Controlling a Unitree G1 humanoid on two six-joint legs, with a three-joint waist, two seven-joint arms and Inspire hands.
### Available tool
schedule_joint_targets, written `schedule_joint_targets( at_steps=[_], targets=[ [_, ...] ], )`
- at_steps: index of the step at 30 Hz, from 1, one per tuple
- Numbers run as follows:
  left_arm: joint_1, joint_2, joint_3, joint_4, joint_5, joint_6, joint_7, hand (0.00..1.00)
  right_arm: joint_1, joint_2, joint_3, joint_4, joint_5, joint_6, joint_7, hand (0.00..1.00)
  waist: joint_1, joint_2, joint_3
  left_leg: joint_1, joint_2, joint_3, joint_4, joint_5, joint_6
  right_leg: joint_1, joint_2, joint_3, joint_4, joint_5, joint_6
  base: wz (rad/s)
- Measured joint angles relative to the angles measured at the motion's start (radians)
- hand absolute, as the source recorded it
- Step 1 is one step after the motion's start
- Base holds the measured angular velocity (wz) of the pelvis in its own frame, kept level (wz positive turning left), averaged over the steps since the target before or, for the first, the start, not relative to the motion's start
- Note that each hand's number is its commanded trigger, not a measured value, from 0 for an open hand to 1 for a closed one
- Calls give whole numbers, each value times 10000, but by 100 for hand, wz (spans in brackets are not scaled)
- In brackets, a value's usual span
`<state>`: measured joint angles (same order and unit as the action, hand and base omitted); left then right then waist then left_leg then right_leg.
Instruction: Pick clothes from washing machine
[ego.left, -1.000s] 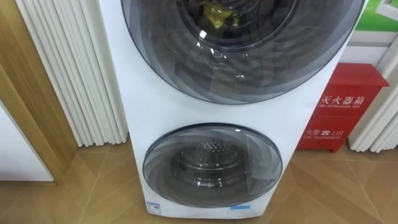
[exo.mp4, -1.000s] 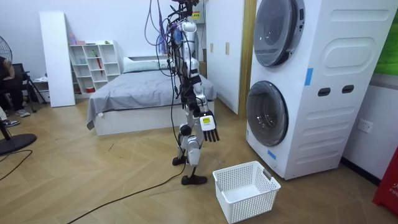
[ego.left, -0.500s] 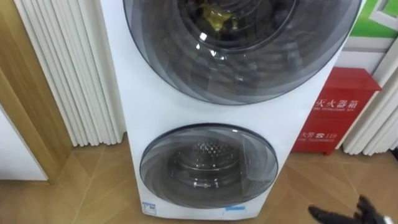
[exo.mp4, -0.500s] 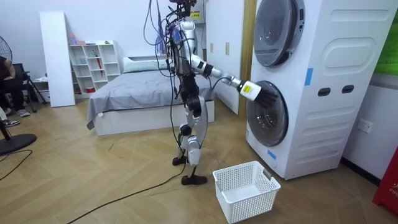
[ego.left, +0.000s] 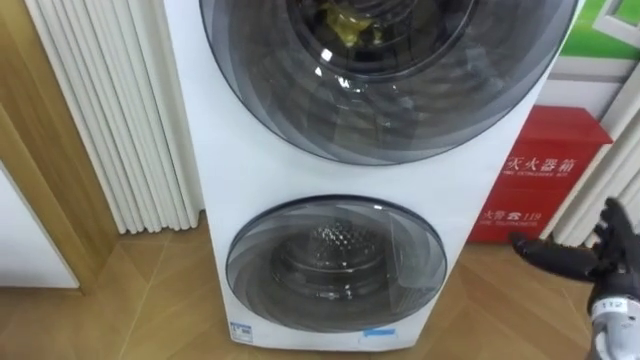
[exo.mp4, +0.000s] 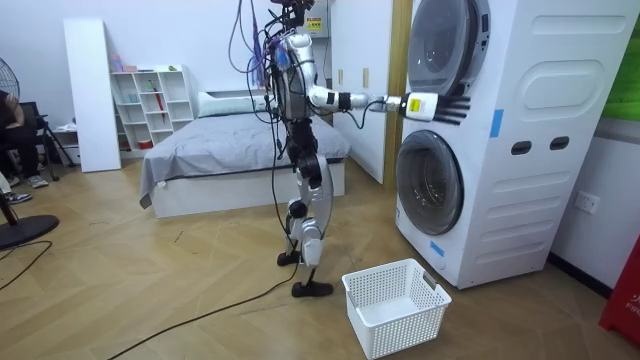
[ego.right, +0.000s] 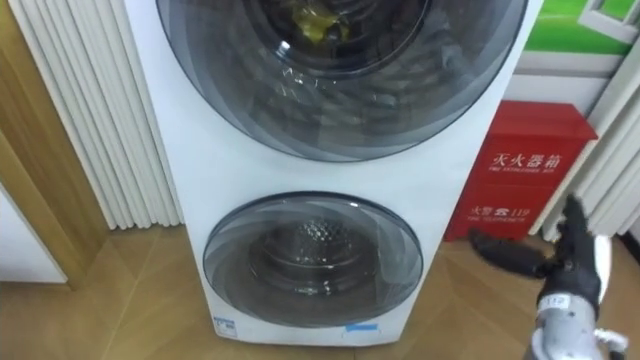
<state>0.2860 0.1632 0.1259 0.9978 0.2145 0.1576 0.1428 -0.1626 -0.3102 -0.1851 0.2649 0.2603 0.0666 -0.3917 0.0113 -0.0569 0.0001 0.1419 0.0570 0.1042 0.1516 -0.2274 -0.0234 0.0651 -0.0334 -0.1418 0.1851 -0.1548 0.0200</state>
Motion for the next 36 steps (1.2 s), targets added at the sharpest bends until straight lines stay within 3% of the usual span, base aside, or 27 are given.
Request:
schedule_joint_targets(
  at_steps=[5,8,11,15,23,27,34,36],
  targets=[
    [120,47,-62,-9,176,128,-9,0,-908,-488,45,-89,253,-1,-379,0,136,-180,-39,11,1,-52,20,3,1,33,-1,-49,4,0,-1,2],
    [87,87,-67,-82,279,128,-54,0,-1158,-506,50,35,290,-4,-542,0,249,-309,-39,-2,5,-152,23,3,0,82,-6,-141,6,1,-2,10],
    [108,87,-70,-376,446,130,-94,0,-1212,-506,69,87,318,-3,-526,0,308,-365,21,-26,7,-240,42,3,0,117,-13,-237,-1,1,-1,9],
    [-123,92,-59,-482,607,134,-198,0,-1879,-523,75,1140,265,0,-400,0,387,-312,74,-178,7,-274,150,3,0,16,-27,-284,6,6,-10,1],
    [-203,149,-64,-491,629,164,-471,0,-2886,-651,74,2466,286,29,-122,0,443,-299,64,-382,3,-382,199,5,-2,-152,-47,-409,5,7,-12,4],
    [-225,225,-64,-479,631,171,-711,0,-2979,-816,112,2465,550,28,377,0,500,-368,12,-420,11,-578,247,5,-2,-120,-55,-638,-3,7,-12,10],
    [-184,291,-106,-471,635,156,-1112,0,-2998,-824,249,2691,889,28,1228,0,510,-413,17,-409,9,-778,184,5,-3,-61,-66,-801,-12,7,-11,6],
    [-153,330,-106,-471,635,155,-1179,0,-3185,-987,580,2708,925,29,1469,0,509,-416,17,-420,5,-783,184,5,-3,-73,-70,-803,-12,7,-11,0]
  ],
)
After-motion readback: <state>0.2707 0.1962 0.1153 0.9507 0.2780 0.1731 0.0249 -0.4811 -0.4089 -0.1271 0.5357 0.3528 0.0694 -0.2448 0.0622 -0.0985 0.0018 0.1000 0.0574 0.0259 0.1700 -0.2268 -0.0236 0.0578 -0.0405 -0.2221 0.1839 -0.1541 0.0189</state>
